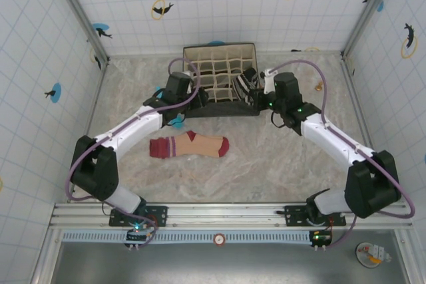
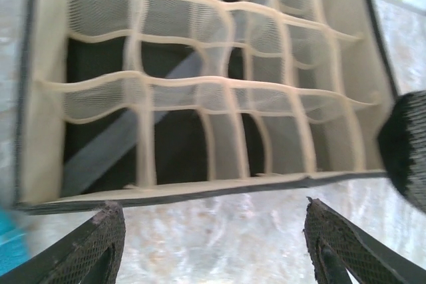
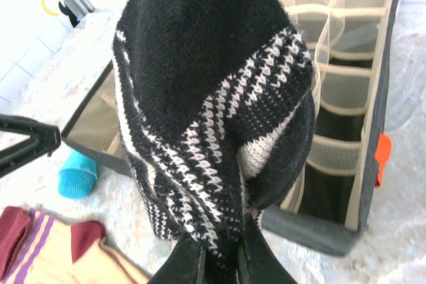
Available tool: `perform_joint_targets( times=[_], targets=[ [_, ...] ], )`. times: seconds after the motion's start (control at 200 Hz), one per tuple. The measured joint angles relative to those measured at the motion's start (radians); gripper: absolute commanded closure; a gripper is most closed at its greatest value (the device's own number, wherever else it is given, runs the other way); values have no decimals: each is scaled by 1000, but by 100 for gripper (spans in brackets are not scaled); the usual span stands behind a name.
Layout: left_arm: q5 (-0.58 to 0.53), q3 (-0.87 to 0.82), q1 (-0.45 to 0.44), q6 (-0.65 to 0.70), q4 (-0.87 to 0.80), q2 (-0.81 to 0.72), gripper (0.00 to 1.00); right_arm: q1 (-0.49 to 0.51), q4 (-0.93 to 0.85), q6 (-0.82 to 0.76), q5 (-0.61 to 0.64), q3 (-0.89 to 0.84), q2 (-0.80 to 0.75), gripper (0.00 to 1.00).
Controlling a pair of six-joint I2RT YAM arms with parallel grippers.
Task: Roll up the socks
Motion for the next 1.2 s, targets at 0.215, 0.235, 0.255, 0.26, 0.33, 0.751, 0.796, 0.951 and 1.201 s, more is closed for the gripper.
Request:
perform_joint_targets(
  times=[0.215,0.235,0.255,0.26,0.33,0.751,0.796,0.951,1.201],
  targets=[
    [1,1,69,0,-15,29,30,0,-24,-21,20,142,99,100],
    [2,2,72,0,-15,38,30,0,-27,-25,24,156,109,100],
    [1,3,73,1,-15,48,30,0,-30,-29,28,167,117,100],
    [2,4,73,1,-15,51,30,0,-30,-29,28,169,119,100],
    [6,11,74,3,-17,94,33,0,-43,-43,40,198,144,100],
    [232,13,68,-102,85,90,33,3,-99,-57,47,214,179,100],
    [251,13,63,-116,101,75,33,3,-106,-51,40,214,179,100],
    [313,10,17,-170,183,30,33,14,-145,-21,14,222,179,100],
    [352,-19,-53,-230,300,18,33,48,-175,59,-74,179,146,100]
  ],
)
